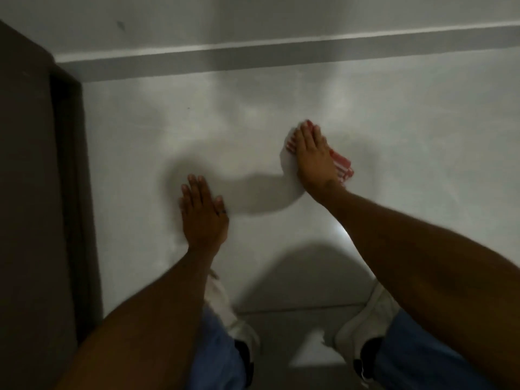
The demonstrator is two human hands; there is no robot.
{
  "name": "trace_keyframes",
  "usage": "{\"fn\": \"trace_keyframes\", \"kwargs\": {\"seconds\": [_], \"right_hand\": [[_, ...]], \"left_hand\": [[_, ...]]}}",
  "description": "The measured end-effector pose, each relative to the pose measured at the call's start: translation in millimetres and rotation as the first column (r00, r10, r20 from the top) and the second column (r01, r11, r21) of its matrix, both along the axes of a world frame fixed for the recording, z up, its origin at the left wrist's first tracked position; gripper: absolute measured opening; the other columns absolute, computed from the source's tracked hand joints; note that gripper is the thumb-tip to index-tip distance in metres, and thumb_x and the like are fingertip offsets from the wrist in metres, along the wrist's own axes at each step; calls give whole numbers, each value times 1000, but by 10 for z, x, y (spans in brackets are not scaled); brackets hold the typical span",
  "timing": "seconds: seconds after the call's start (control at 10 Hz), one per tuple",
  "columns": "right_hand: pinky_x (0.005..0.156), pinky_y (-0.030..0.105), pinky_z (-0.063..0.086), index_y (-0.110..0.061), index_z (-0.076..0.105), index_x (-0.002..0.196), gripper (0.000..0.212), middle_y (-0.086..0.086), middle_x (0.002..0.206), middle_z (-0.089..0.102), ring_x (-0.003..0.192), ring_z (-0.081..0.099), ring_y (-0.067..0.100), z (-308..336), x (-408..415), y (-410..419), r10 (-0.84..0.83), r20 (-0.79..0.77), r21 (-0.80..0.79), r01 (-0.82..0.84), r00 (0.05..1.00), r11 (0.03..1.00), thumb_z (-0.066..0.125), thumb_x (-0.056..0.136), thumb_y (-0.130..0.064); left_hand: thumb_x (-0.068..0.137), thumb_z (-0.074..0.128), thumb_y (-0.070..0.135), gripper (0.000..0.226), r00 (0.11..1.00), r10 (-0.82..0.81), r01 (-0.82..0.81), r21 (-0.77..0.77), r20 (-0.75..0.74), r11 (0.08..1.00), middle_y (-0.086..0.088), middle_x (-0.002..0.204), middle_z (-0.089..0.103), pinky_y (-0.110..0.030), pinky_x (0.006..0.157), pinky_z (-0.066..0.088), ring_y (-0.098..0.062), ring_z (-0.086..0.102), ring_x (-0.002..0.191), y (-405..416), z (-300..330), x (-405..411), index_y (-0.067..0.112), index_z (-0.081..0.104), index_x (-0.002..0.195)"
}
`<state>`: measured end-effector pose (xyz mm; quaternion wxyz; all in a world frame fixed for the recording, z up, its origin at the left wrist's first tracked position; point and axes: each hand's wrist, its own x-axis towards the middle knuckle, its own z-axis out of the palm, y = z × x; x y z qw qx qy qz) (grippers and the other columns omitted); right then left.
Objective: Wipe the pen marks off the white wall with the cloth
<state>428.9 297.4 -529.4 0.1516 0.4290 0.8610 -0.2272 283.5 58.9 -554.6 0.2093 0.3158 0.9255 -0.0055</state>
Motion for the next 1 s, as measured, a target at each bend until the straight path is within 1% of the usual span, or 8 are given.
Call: {"fn": "trace_keyframes", "kwargs": {"seconds": [0.1,0.2,0.3,0.4,0.5,0.6,0.8,1.0], "right_hand": [[134,41,20,-3,16,167,73,20,176,20,164,21,36,642,-3,-488,-279,-4,-403,254,960,879,51,103,-1],[113,48,52,-6,49,154,46,23,144,63,129,64,39,1607,-223,-943,-760,56,-721,552,648,418,54,110,-16],[91,51,64,-5,62,140,41,19,114,78,95,76,34,2589,-630,-1270,-907,316,-873,461,279,-162,52,111,-31],[97,52,60,-4,63,141,52,18,125,77,104,76,34,3338,-1155,-1376,-878,417,-899,253,235,-359,45,110,-42],[101,55,60,-5,62,143,56,19,127,73,114,70,36,3902,-1875,-1404,-901,327,-942,169,286,-289,56,104,-45],[100,53,63,-8,70,130,41,15,121,77,108,76,31,4285,-2716,-1410,-889,-8,-987,141,458,82,72,97,-31],[109,46,49,-4,73,104,38,17,127,68,125,58,35,4310,-4249,-1444,-256,-623,-368,12,739,930,72,96,-41],[118,47,40,-15,71,126,37,13,153,53,147,41,35,4145,-4279,-1271,-46,-570,-113,-23,820,993,67,96,-35]], "left_hand": [[117,35,31,66,759,377,-323,-195,532,926,-30,177,13,-41,134,20,-42,20,165,120,604,-319,-8,18,167],[114,33,54,66,125,640,-552,-482,758,680,-18,149,58,-49,115,45,-40,57,134,210,1682,-417,7,46,159],[106,38,70,67,-212,518,-695,-501,828,516,-10,142,67,-54,113,51,-36,63,127,71,2657,-459,20,62,144],[100,55,68,59,-319,310,-793,-431,896,431,-12,131,77,-49,111,56,-34,71,125,-164,3505,-660,20,79,124],[96,73,42,54,-208,166,-878,-259,964,403,-16,134,75,-44,93,65,-33,75,120,-470,4210,-1098,13,67,141],[90,77,23,49,55,183,-920,-22,982,392,-11,130,79,-42,90,68,-31,78,117,-663,4661,-1682,18,66,138],[89,70,8,42,513,332,-853,424,792,306,1,113,82,-41,78,68,-26,81,102,-882,4722,-2905,29,72,125],[99,72,17,72,752,537,-638,215,382,739,-22,153,58,-38,103,51,-41,58,140,-638,4437,-3357,8,40,163]]}}
